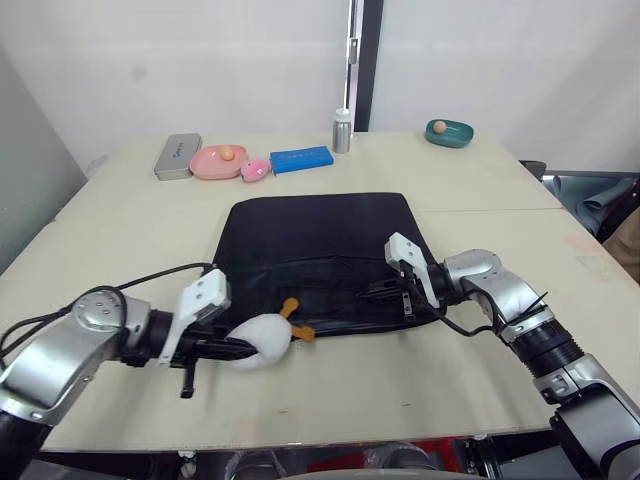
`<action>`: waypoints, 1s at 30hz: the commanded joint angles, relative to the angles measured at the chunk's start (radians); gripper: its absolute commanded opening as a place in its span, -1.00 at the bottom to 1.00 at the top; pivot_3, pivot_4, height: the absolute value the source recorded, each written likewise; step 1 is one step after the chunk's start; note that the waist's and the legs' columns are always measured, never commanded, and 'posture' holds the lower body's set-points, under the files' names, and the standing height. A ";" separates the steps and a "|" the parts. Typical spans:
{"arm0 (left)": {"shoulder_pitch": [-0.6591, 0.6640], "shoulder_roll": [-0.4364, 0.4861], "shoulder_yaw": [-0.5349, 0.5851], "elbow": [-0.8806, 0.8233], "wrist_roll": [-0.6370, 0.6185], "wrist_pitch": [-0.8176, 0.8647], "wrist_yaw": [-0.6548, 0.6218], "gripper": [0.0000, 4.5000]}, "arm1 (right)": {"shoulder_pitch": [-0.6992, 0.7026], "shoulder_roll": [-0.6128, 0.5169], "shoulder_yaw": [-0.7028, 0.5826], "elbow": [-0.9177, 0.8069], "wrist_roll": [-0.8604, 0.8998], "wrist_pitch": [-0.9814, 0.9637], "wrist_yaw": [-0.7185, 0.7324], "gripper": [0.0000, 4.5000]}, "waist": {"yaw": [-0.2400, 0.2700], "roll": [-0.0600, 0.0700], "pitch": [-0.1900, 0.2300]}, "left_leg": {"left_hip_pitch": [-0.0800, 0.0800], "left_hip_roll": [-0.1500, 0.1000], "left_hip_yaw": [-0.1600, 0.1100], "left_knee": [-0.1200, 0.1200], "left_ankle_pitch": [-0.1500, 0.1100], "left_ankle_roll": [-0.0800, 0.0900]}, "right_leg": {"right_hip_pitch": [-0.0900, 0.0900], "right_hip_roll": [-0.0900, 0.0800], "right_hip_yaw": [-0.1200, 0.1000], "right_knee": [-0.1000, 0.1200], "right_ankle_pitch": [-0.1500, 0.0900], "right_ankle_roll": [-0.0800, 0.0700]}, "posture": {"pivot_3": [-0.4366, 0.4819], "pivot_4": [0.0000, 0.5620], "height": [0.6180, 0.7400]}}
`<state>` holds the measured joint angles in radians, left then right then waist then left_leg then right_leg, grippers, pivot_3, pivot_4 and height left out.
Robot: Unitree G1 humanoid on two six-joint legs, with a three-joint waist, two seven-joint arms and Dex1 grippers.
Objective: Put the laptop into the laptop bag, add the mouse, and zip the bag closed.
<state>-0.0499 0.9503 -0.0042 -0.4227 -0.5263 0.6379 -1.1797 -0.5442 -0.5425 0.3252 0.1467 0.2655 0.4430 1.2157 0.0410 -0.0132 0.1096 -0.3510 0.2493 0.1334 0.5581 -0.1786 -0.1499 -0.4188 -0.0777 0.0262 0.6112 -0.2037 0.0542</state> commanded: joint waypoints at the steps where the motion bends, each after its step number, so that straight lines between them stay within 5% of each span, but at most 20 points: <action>1: -0.018 -0.022 -0.033 -0.066 -0.012 -0.059 -0.028 -0.90 | 0.035 -0.010 0.048 0.045 -0.055 0.045 -0.012 -1.00 | 0.000 0.000 0.000 | 0.000 0.000 0.000 0.000 0.000 0.000 | 0.000 0.000 0.000 0.000 0.000 0.000 | -0.05 -0.47 1.00; 12: -0.140 -0.169 -0.211 0.120 0.158 -0.292 -0.048 -0.90 | 0.021 -0.006 0.055 0.054 -0.059 0.043 -0.003 -1.00 | -0.001 0.000 0.000 | 0.000 0.000 0.000 0.001 0.000 0.000 | 0.000 0.000 0.000 0.001 0.000 0.000 | -0.05 -0.47 1.00; 30: -0.379 -0.491 -0.403 0.359 0.221 -0.356 -0.093 -0.90 | 0.020 -0.035 0.048 0.036 -0.052 0.062 0.004 -1.00 | 0.008 0.001 -0.001 | 0.000 -0.001 0.000 0.003 0.000 0.001 | 0.001 -0.001 0.001 0.003 0.000 0.000 | -0.05 -0.47 1.00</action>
<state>-0.3980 0.4763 -0.4084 -0.0804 -0.2997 0.2997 -1.2593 -0.5563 -0.5622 0.3316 0.1452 0.2651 0.4655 1.2241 0.0490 -0.0117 0.1087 -0.3505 0.2483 0.1332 0.5612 -0.1780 -0.1490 -0.4176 -0.0790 0.0267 0.6144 -0.2033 0.0537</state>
